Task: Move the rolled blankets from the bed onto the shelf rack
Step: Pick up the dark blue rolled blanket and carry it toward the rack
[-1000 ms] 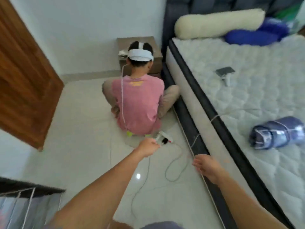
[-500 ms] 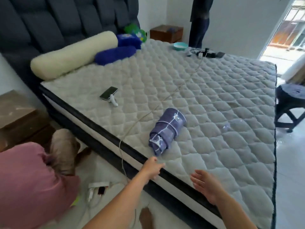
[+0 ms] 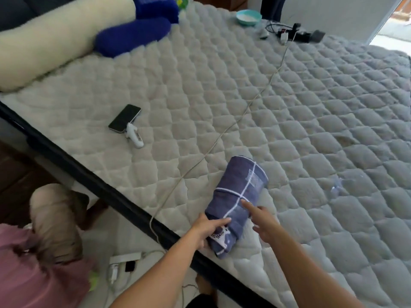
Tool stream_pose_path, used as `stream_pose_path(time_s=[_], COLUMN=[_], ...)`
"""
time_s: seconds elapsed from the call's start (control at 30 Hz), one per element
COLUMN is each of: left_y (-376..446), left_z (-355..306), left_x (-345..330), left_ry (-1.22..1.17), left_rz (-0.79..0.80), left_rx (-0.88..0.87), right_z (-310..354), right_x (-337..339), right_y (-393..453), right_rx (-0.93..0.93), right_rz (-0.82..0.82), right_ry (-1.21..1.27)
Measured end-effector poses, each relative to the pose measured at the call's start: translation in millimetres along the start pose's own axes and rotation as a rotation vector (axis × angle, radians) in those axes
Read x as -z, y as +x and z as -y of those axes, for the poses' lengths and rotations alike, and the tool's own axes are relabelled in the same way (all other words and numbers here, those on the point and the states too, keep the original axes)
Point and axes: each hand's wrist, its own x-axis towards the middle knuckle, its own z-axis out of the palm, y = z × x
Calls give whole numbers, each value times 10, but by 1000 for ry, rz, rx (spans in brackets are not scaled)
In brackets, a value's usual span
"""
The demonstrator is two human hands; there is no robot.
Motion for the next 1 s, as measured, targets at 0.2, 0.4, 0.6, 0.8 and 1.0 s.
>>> stream_pose_path(time_s=[0.2,0.4,0.6,0.8,1.0], left_y=[278,170,-99,-551,-972], left_z=[-233,-286,-384,-332,14], left_x=[-13,-12,-240,-612,-1017], left_ry=[125,192,175,177,134], left_rz=[63,73,34,33,38], left_rx=[84,107,44,-33,-146], right_z=[49,79,144,91,-101], right_x=[-99,-119,134,605,1134], right_y=[362,359,240,-53,-485], right_rx=[-121,-146,-68,34,111], right_rz=[41,122,143,153,227], right_ry=[102,159,202,237,262])
